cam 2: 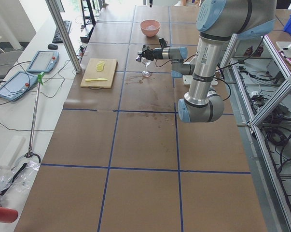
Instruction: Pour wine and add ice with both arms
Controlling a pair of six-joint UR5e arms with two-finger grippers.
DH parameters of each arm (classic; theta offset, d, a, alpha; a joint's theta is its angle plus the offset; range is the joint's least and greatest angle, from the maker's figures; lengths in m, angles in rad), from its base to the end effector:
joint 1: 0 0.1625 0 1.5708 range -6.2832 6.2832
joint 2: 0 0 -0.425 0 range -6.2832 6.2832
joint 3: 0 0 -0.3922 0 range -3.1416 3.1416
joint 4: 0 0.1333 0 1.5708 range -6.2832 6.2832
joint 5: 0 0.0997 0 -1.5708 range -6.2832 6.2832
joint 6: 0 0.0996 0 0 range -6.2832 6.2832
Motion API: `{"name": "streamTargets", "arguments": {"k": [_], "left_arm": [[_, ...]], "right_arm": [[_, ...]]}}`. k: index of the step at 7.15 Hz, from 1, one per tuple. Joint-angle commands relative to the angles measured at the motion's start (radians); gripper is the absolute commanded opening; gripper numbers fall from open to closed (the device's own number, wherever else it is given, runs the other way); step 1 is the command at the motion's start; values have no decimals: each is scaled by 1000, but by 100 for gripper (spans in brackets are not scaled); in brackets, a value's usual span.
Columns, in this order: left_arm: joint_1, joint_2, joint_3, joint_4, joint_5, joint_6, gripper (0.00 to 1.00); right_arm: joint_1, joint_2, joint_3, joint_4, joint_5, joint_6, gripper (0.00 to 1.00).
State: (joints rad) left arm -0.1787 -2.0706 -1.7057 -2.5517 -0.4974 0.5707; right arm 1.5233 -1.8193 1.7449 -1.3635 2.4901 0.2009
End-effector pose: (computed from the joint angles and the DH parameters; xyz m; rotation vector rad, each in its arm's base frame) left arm 0.5143 -0.3173 0.2012 1.6225 -0.1735 0.6583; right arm 0.0354 -0.3955 0.6502 0.0087 -0.9262 0.0812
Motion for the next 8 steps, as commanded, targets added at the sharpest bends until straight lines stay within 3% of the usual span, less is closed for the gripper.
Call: {"name": "streamTargets", "arguments": {"k": [1, 5, 8], "left_arm": [[-1, -6, 0, 4, 39, 121, 0], [-1, -9, 5, 14, 69, 329, 0], [10, -9, -20, -11, 79, 338, 0]], "right_arm": [[0, 0, -1, 0, 1, 0, 100], [0, 2, -15, 0, 1, -2, 100], [-2, 2, -15, 1, 1, -2, 100]]}}
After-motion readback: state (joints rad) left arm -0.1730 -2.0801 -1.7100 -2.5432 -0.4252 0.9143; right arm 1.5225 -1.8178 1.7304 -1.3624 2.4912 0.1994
